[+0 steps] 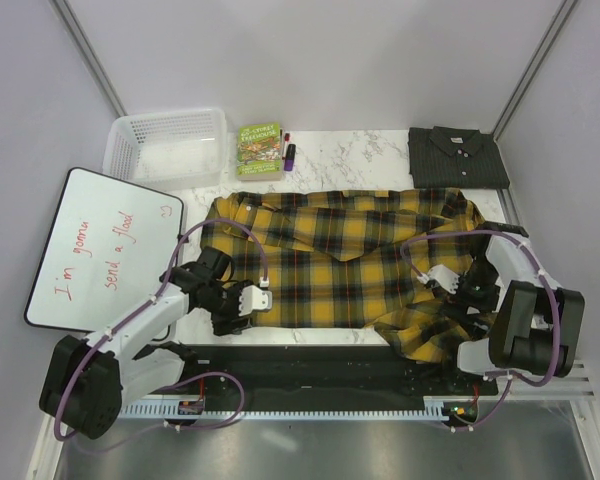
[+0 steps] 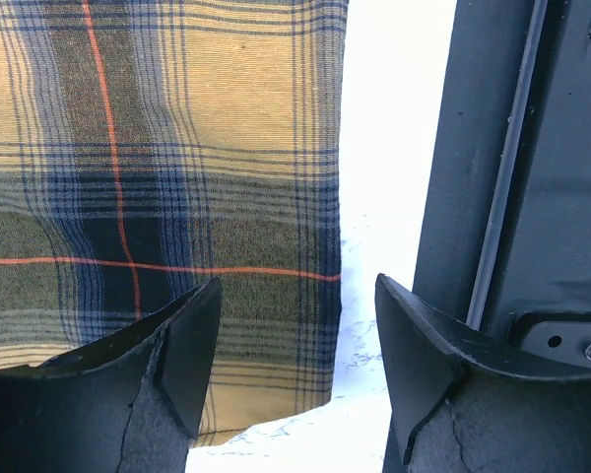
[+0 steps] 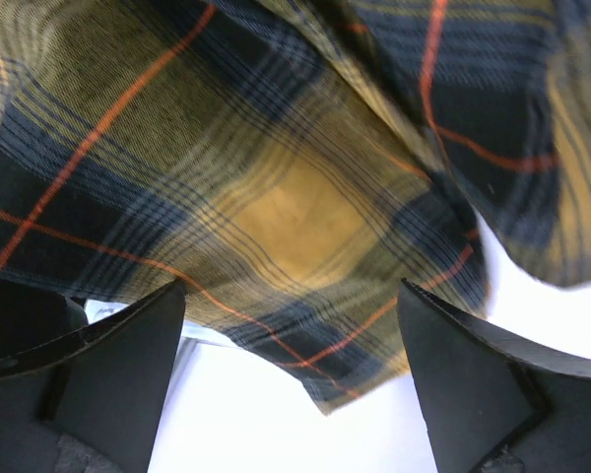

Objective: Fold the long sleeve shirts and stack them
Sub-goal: Fold the shirt

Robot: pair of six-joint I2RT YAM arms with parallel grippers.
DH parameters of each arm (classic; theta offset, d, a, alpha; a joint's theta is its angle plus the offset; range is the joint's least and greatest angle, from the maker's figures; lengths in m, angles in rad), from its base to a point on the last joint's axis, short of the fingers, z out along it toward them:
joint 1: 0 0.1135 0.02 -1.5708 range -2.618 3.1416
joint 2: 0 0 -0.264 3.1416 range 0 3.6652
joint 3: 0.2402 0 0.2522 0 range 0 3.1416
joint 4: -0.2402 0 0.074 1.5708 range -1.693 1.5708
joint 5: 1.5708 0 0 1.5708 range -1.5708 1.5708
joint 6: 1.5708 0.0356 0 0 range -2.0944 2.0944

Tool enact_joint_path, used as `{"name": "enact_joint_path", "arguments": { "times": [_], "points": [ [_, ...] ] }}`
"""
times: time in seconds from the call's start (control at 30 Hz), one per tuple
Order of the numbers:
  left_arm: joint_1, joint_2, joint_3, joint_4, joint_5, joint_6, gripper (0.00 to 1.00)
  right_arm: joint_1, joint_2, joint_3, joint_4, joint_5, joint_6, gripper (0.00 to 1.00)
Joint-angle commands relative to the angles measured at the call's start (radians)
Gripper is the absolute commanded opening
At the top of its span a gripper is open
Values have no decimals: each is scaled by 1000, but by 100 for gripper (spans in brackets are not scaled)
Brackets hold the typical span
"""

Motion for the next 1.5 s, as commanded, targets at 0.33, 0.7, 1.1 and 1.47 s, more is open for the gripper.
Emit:
{"name": "enact_joint_path", "arguments": {
  "times": [0.33, 0.7, 1.1, 1.47],
  "points": [
    [-4, 15, -2, 55, -12, -43, 71, -1, -46, 8, 107, -19, 107, 0],
    [-4, -1, -10, 57, -20, -51, 72, -4, -91, 245, -89, -108, 76, 18],
    [-4, 23, -8, 64, -21, -64, 78, -18, 150, 55, 93, -62, 256, 98],
    [-2, 48, -1, 84, -36, -100, 80, -8, 238, 36, 48, -184, 182, 15]
  ]
}}
